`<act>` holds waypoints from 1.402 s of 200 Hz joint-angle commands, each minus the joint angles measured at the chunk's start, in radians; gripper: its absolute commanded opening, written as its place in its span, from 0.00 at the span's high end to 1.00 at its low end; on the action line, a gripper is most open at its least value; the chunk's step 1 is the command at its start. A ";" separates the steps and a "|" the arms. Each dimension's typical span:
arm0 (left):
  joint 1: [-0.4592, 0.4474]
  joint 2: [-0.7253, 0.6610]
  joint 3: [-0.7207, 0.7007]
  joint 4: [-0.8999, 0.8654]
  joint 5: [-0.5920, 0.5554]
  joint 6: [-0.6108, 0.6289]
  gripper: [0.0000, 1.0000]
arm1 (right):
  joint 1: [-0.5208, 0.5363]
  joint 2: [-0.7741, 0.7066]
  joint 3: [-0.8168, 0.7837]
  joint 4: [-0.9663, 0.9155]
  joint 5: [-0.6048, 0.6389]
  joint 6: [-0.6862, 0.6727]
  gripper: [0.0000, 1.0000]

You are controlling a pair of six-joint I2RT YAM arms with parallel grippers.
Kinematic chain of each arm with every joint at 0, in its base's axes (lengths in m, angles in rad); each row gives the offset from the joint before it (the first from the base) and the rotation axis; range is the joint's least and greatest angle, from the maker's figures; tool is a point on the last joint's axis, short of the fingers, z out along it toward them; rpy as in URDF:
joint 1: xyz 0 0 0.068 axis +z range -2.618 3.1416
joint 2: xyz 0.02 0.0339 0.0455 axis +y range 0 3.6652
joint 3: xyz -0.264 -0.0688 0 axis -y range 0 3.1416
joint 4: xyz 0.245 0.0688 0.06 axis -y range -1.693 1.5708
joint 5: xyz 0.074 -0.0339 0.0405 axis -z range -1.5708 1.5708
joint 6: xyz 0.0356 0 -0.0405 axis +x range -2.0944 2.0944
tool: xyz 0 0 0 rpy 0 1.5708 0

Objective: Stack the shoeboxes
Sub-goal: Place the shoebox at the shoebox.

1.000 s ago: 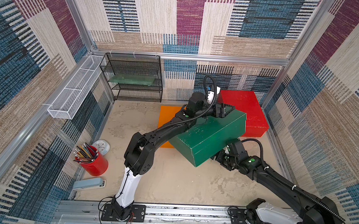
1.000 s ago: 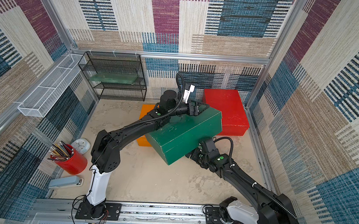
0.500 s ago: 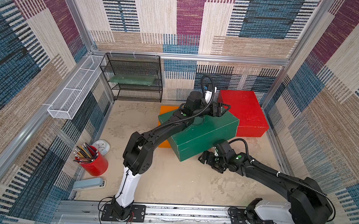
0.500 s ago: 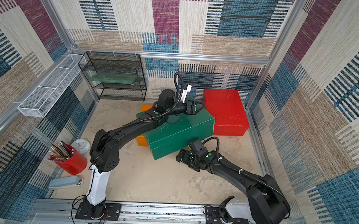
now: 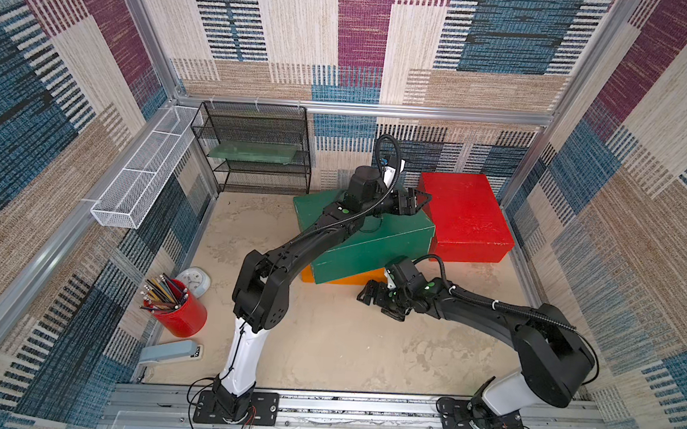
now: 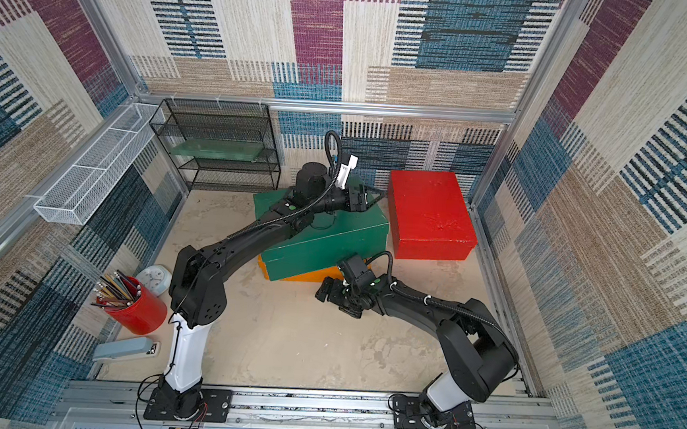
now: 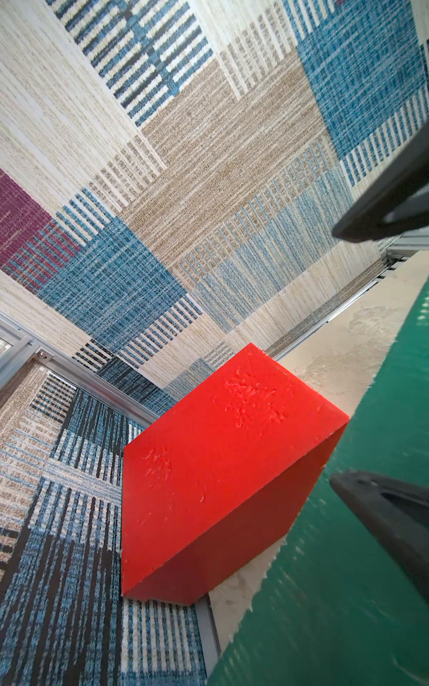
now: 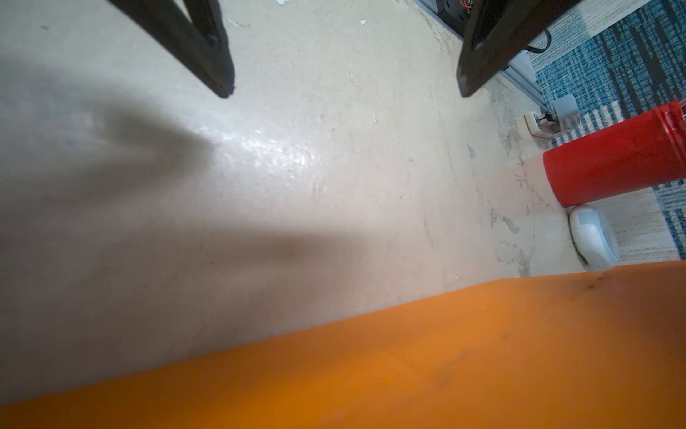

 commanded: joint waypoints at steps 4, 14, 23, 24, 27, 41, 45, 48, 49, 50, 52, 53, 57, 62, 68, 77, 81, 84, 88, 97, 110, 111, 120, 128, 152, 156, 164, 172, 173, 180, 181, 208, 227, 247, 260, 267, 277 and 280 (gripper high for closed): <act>0.018 -0.028 0.005 -0.141 0.082 -0.010 0.00 | 0.005 -0.003 0.025 0.131 0.016 -0.040 0.05; 0.026 -0.061 0.004 -0.159 0.069 0.012 0.00 | 0.012 -0.011 0.023 0.119 0.021 -0.046 0.05; 0.032 -0.087 0.006 -0.178 0.068 0.026 0.00 | 0.017 -0.018 0.016 0.110 0.025 -0.049 0.05; 0.032 -0.090 0.005 -0.181 0.069 0.027 0.00 | 0.019 -0.019 0.015 0.110 0.026 -0.050 0.05; 0.035 -0.097 0.005 -0.186 0.068 0.029 0.00 | 0.020 -0.022 0.010 0.109 0.028 -0.050 0.05; 0.043 -0.124 0.001 -0.208 0.067 0.040 0.01 | 0.032 -0.029 -0.014 0.118 0.025 -0.045 0.05; 0.044 -0.127 -0.002 -0.213 0.068 0.042 0.01 | 0.033 -0.029 -0.019 0.120 0.023 -0.043 0.05; 0.045 -0.129 -0.006 -0.216 0.068 0.043 0.01 | 0.034 -0.028 -0.023 0.122 0.022 -0.043 0.05; 0.045 -0.130 -0.008 -0.216 0.068 0.042 0.01 | 0.035 -0.028 -0.024 0.122 0.021 -0.043 0.05; 0.045 -0.132 -0.009 -0.217 0.068 0.043 0.01 | 0.036 -0.028 -0.025 0.122 0.021 -0.043 0.05; 0.045 -0.133 -0.014 -0.215 0.068 0.043 0.00 | 0.037 -0.026 -0.027 0.123 0.021 -0.043 0.05; 0.045 -0.133 -0.015 -0.214 0.068 0.042 0.00 | 0.038 -0.026 -0.028 0.124 0.021 -0.043 0.05; 0.045 -0.134 -0.023 -0.211 0.070 0.041 0.00 | 0.040 -0.023 -0.032 0.124 0.023 -0.043 0.05; 0.045 -0.134 -0.033 -0.206 0.076 0.036 0.00 | 0.042 -0.020 -0.034 0.126 0.023 -0.042 0.05; 0.045 -0.132 -0.045 -0.198 0.083 0.028 0.00 | 0.045 -0.017 -0.040 0.128 0.020 -0.040 0.05; 0.045 -0.132 -0.063 -0.193 0.095 0.019 0.01 | 0.050 -0.018 -0.045 0.132 0.017 -0.036 0.05; 0.045 -0.135 -0.071 -0.190 0.095 0.018 0.00 | 0.054 -0.019 -0.047 0.132 0.014 -0.037 0.05; 0.045 -0.142 -0.080 -0.187 0.097 0.017 0.00 | 0.057 -0.022 -0.048 0.130 0.015 -0.037 0.05; 0.045 -0.151 -0.094 -0.181 0.095 0.016 0.00 | 0.062 -0.026 -0.050 0.128 0.015 -0.036 0.05; 0.047 -0.181 -0.126 -0.163 0.081 0.018 0.00 | 0.071 -0.039 -0.053 0.118 0.018 -0.036 0.05; 0.054 -0.224 -0.155 -0.155 0.068 0.023 0.00 | 0.083 -0.063 -0.066 0.111 0.016 -0.037 0.05; 0.056 -0.228 -0.155 -0.156 0.068 0.023 0.00 | 0.083 -0.065 -0.067 0.110 0.017 -0.037 0.05; 0.067 -0.252 -0.159 -0.166 0.068 0.021 0.00 | 0.090 -0.084 -0.077 0.096 0.014 -0.042 0.05; 0.079 -0.275 -0.161 -0.177 0.037 0.017 0.00 | 0.097 -0.101 -0.086 0.076 0.017 -0.047 0.05; 0.116 -0.344 -0.185 -0.192 0.012 0.003 0.00 | 0.104 -0.167 -0.128 -0.015 0.033 -0.067 0.05; 0.122 -0.354 -0.189 -0.199 0.006 0.003 0.00 | 0.104 -0.184 -0.137 -0.035 0.047 -0.067 0.05; 0.132 -0.374 -0.199 -0.204 -0.004 -0.001 0.00 | 0.105 -0.216 -0.162 -0.064 0.070 -0.057 0.05; 0.141 -0.390 -0.211 -0.209 -0.006 -0.006 0.01 | 0.105 -0.248 -0.188 -0.071 0.069 -0.053 0.05; 0.142 -0.391 -0.213 -0.210 -0.007 -0.006 0.01 | 0.106 -0.252 -0.192 -0.071 0.069 -0.053 0.05; 0.149 -0.405 -0.227 -0.214 -0.012 -0.008 0.01 | 0.106 -0.274 -0.211 -0.072 0.057 -0.049 0.05; 0.150 -0.407 -0.230 -0.214 -0.012 -0.009 0.01 | 0.106 -0.276 -0.214 -0.072 0.056 -0.049 0.05; 0.170 -0.493 -0.334 -0.207 -0.047 -0.020 0.00 | 0.120 -0.313 -0.250 -0.075 0.041 -0.052 0.05; 0.198 -0.615 -0.437 -0.215 -0.119 -0.036 0.00 | 0.136 -0.335 -0.242 -0.070 0.034 -0.053 0.05; 0.266 -0.746 -0.537 -0.338 -0.234 -0.060 0.00 | 0.144 -0.372 -0.199 -0.120 0.063 -0.068 0.05; 0.329 -0.830 -0.636 -0.367 -0.282 -0.118 0.00 | 0.146 -0.389 -0.167 -0.121 0.079 -0.093 0.05; 0.359 -0.870 -0.700 -0.367 -0.311 -0.146 0.00 | 0.149 -0.384 -0.150 -0.101 0.080 -0.109 0.05; 0.388 -0.915 -0.780 -0.367 -0.345 -0.178 0.00 | 0.160 -0.353 -0.121 -0.061 0.072 -0.131 0.05; 0.395 -0.926 -0.799 -0.367 -0.351 -0.189 0.00 | 0.161 -0.339 -0.110 -0.056 0.071 -0.133 0.05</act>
